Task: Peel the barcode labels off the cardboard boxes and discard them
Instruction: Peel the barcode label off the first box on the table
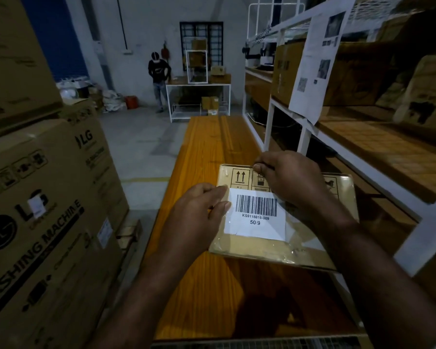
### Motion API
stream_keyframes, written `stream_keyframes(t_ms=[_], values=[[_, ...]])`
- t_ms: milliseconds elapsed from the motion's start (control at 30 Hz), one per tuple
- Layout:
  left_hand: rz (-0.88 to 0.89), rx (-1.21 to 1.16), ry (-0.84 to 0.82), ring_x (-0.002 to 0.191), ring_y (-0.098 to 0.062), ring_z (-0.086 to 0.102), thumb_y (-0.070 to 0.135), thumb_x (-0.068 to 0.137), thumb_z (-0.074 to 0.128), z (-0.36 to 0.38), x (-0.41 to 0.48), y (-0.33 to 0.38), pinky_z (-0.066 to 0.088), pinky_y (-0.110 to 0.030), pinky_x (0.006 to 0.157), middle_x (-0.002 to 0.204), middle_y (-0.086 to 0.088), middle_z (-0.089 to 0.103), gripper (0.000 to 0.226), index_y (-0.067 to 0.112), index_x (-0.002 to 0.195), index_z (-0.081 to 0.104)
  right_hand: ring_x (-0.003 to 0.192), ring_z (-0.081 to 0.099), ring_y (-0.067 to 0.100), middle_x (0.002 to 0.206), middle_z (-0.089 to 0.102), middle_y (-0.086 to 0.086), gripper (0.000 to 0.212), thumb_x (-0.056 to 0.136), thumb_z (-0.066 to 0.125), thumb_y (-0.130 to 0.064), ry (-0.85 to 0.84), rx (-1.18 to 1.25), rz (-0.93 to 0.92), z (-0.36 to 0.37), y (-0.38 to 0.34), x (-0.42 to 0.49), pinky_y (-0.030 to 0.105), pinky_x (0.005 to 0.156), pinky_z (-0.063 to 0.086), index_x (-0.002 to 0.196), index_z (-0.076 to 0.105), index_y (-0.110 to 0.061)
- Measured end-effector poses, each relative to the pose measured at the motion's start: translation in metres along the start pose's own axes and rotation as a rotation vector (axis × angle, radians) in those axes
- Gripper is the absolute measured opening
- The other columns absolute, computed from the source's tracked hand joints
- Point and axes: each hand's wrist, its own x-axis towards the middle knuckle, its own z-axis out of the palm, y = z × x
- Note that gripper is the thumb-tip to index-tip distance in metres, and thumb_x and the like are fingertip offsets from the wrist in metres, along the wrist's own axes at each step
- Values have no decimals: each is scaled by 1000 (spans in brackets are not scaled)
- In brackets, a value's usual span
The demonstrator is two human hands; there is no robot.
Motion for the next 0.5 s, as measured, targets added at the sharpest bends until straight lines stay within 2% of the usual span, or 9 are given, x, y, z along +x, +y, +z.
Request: stream_keyframes(t_ms=[133,200,267,300,400,500], values=[[-12,93,91,111,-12,57,29,96,63,6,1,7,54,-28,83,127,2,58,36,18,130,64,77,59,5,85,65,-16,19,95,48,-48,24,-6,-1,3,1,2,36,71,53,98,63,-36],[-46,87,160,103,-11,57,28,94,67,10,2,12,51,-20,75,117,3,56,32,17,123,68,78,58,7,85,65,-15,21,95,47,-48,50,-12,-9,3,1,0,37,71,53,97,63,-34],[-80,88,220,92,-8,55,27,92,69,13,4,18,41,-6,65,105,7,51,25,17,115,72,77,57,6,84,63,-15,22,96,47,-48,64,-19,-16,4,0,-1,36,71,52,97,63,-33],[-107,88,242,88,-6,54,27,91,70,14,6,20,37,-4,59,102,8,50,22,17,111,73,77,56,6,84,62,-15,22,96,46,-48,68,-22,-17,5,0,-1,36,70,52,96,63,-34],[-188,88,265,86,-5,54,29,93,68,15,10,26,32,-5,59,103,5,57,14,19,101,72,77,56,7,84,62,-14,23,96,45,-49,83,-42,-18,7,0,-1,36,70,52,96,62,-34],[-217,161,255,88,-9,53,31,97,61,16,13,31,33,-15,60,105,2,59,13,20,99,68,79,55,10,85,60,-12,23,96,45,-48,91,-55,-14,6,-1,-4,35,70,51,96,62,-32]])
